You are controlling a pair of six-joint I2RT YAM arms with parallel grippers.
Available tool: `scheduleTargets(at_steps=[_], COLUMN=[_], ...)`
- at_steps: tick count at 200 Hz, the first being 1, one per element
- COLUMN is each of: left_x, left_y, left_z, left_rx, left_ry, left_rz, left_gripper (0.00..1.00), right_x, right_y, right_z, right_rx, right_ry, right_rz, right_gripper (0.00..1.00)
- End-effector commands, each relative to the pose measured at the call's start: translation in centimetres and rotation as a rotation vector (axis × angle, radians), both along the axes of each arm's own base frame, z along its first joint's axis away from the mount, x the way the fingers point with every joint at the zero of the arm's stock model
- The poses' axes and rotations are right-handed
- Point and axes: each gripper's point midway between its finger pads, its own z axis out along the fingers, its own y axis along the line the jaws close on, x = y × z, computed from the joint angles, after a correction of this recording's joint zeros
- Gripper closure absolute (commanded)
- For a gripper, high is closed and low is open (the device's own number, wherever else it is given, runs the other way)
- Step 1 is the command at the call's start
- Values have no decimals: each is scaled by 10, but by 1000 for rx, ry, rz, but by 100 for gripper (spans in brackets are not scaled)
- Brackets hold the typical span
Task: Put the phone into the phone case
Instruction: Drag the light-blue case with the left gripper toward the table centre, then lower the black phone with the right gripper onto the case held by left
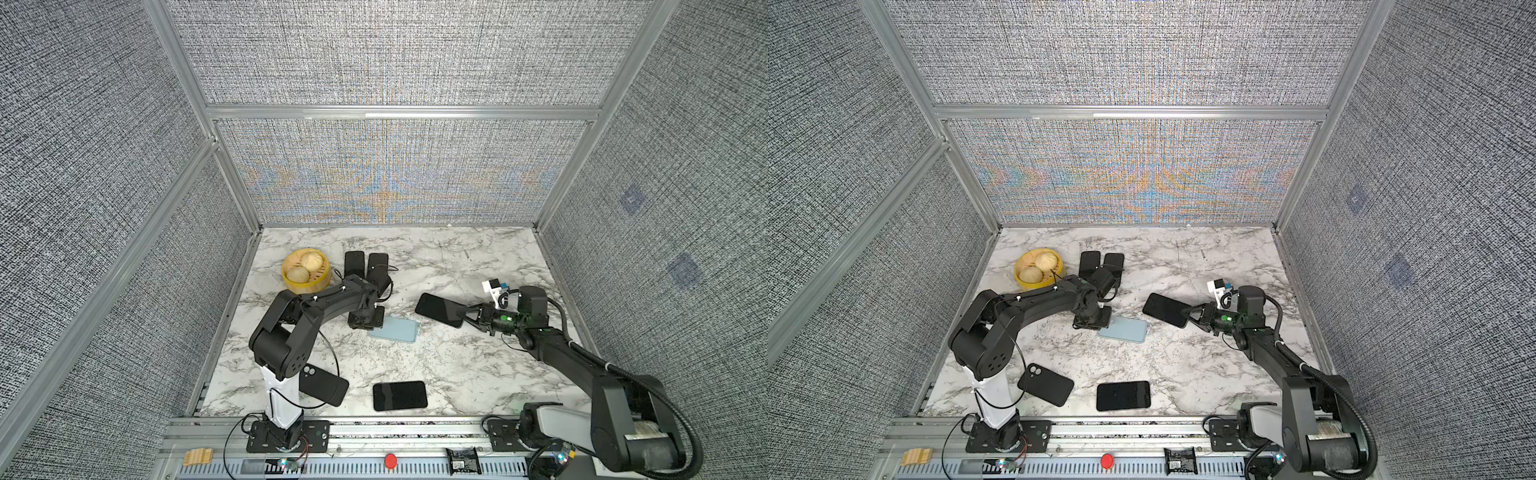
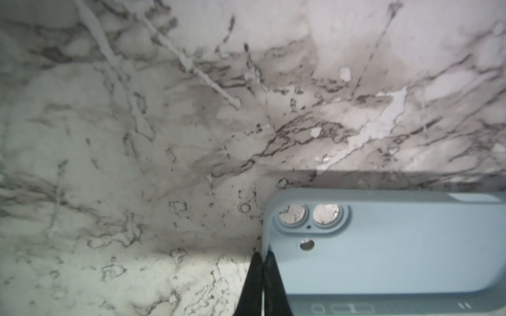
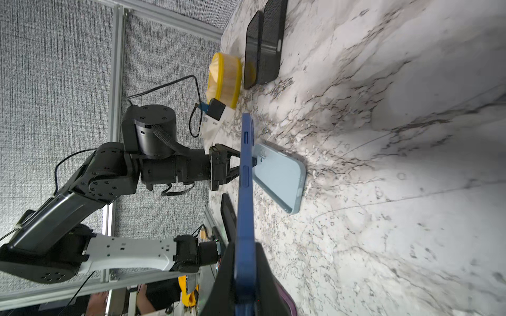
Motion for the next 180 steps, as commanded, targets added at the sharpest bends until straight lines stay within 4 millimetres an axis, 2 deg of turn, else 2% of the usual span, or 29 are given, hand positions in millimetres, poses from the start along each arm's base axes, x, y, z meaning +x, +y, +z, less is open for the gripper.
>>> scheduleTargets(at_steps=[1,40,73,109,152,180], left_x=[-1,-2,-4,-3,2,9], left_y=[-14,-27,-29,-26,-15,-19], left_z=[-3,-6,3,11,20,23], left_rx=[-97,-165,-199,-239,-346,-407], left_ry=[28,58,54,41,28,25], left_rz=[99,141,150,162,215,195], left_gripper=[100,98,89,80,76,75], right_x=[-5,-8,-9,-7,-4,4], right_y=[18,37,45,57,66,70], right_z=[13,6,-3,-14,-25,-33], right_rx=[41,-23,-67,-84,-98,-88], right_ry=[-40,1,39,81,132,174], right_rz=[107,188,227,276,313,326], right_gripper=[100,100,100,100,100,100])
